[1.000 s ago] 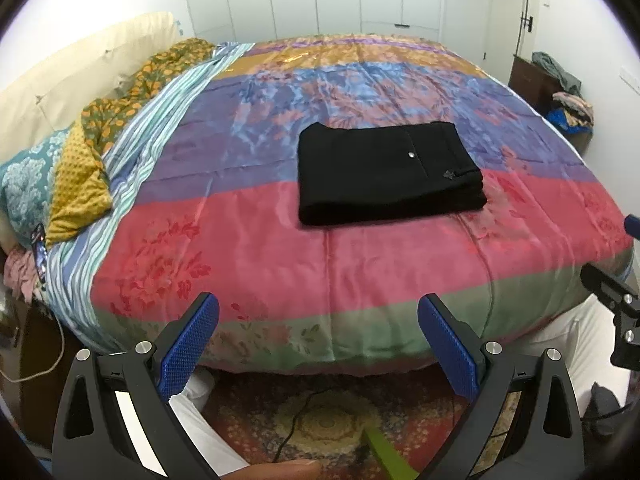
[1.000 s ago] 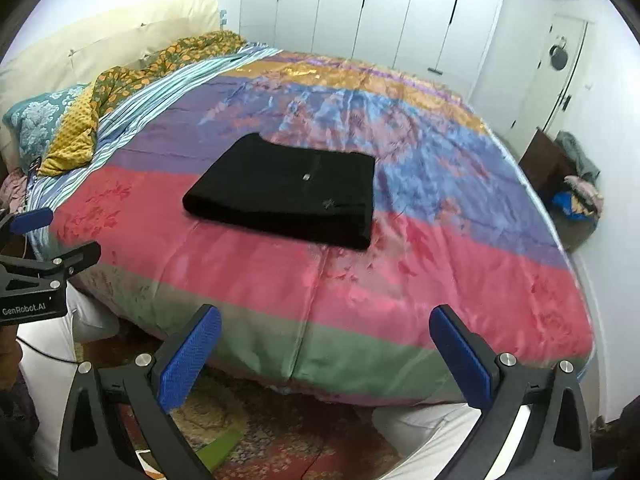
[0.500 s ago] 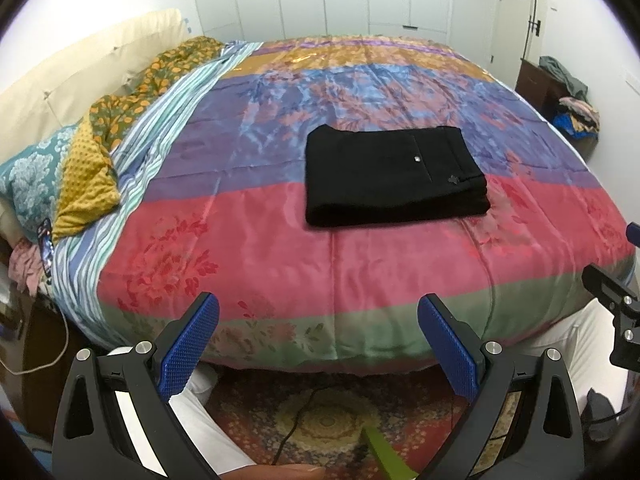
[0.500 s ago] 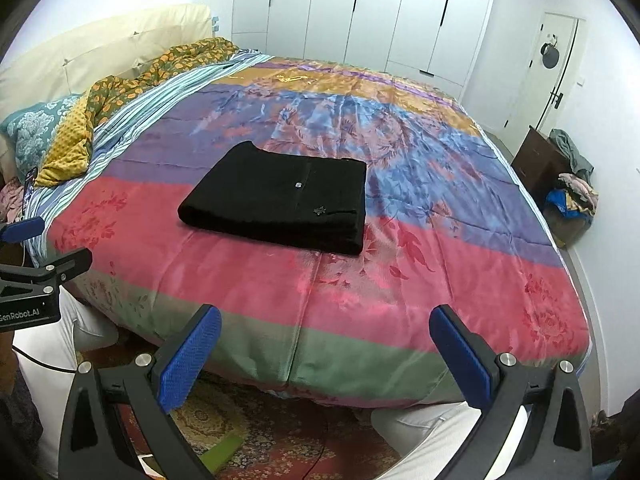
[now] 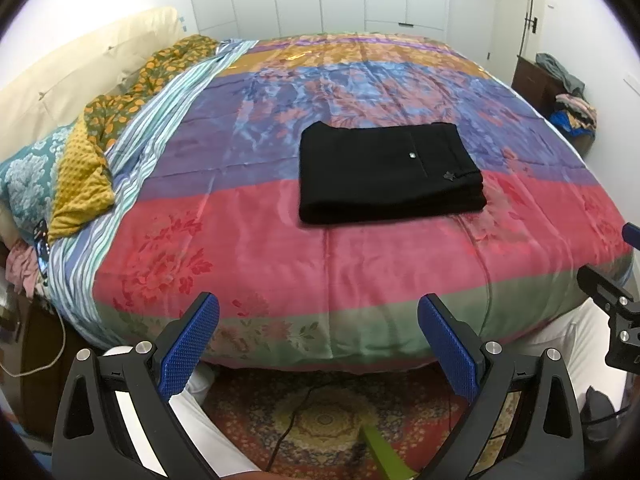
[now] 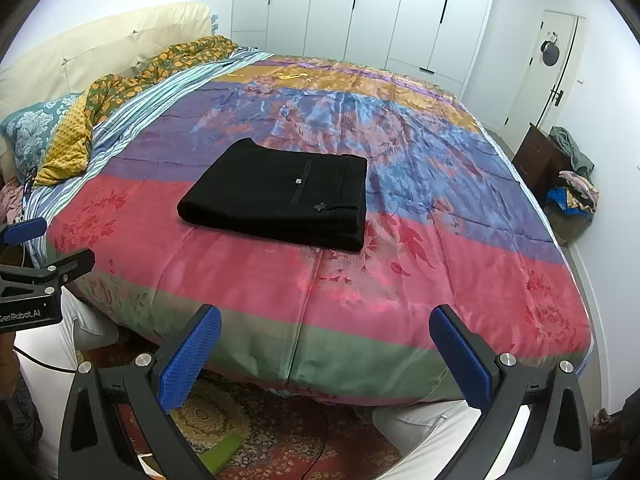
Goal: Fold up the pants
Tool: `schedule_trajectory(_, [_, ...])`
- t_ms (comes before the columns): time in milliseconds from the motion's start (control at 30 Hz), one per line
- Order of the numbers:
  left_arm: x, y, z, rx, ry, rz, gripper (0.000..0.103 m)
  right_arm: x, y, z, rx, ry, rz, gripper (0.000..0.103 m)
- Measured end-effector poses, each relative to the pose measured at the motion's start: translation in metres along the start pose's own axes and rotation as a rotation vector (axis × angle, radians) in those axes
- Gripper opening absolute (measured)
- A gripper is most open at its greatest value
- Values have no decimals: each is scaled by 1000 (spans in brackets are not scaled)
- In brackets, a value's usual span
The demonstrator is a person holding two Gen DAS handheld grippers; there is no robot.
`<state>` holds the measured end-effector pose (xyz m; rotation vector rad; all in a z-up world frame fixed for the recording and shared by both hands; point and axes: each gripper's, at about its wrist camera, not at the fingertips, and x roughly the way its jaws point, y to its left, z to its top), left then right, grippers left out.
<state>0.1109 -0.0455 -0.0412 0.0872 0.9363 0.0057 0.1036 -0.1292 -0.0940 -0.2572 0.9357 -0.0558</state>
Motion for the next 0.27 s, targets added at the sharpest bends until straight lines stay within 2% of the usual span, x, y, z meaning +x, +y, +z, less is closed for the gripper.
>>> schedule_trajectory(267, [0, -3, 1, 11, -11, 6, 100, 1, -2, -1, 5, -7, -3, 103])
